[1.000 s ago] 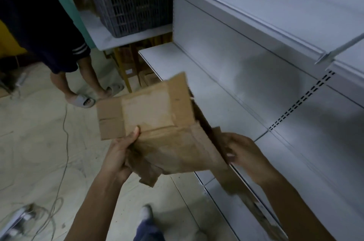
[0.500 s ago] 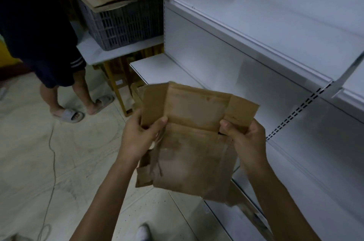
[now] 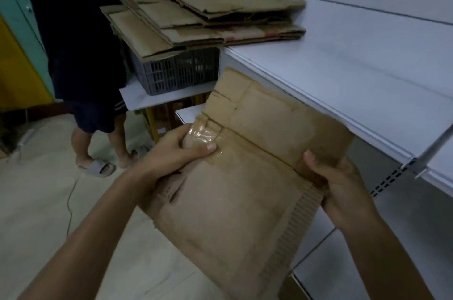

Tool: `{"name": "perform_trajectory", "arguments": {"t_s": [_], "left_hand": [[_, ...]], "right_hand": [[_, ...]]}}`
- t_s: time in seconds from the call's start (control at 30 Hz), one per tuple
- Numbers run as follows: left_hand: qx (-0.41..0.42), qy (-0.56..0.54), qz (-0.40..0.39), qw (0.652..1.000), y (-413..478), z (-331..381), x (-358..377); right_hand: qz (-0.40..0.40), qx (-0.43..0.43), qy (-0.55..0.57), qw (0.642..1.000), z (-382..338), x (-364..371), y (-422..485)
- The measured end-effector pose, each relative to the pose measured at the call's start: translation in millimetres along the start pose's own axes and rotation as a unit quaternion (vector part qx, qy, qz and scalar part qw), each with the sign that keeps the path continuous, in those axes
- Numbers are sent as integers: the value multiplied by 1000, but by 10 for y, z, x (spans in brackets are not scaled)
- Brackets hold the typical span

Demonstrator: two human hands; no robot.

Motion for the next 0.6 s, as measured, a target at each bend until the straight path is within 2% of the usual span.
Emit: {"name": "perform_trajectory", "arguments": {"t_s": [0.1, 0.27, 0.4, 0.53, 0.6], "left_hand": [[44, -28, -34, 998, 38, 173, -193], [146, 72, 23, 986, -51, 492, -545], [196, 78, 78, 974, -32, 707, -757], [198, 93, 118, 969, 3, 810, -872], [159, 144, 96, 972, 28, 776, -953]], "right_hand": [[-19, 7, 35, 999, 94, 74, -3], [-53, 51, 139, 988, 352, 307, -57], [-76, 104, 92, 987, 598, 541, -115], [-26, 41, 61, 997, 562, 741, -70], [-9, 13, 70, 997, 485, 811, -22]]}}
Point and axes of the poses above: each hand's wrist, its own y-axis towards the middle knuckle, its own x-axis out of the palm, z = x × y, the point moved 4 cm from there along y, towards the middle knuckle, and after that the axes turned 10 degrees about y, right-handed, at the moved point
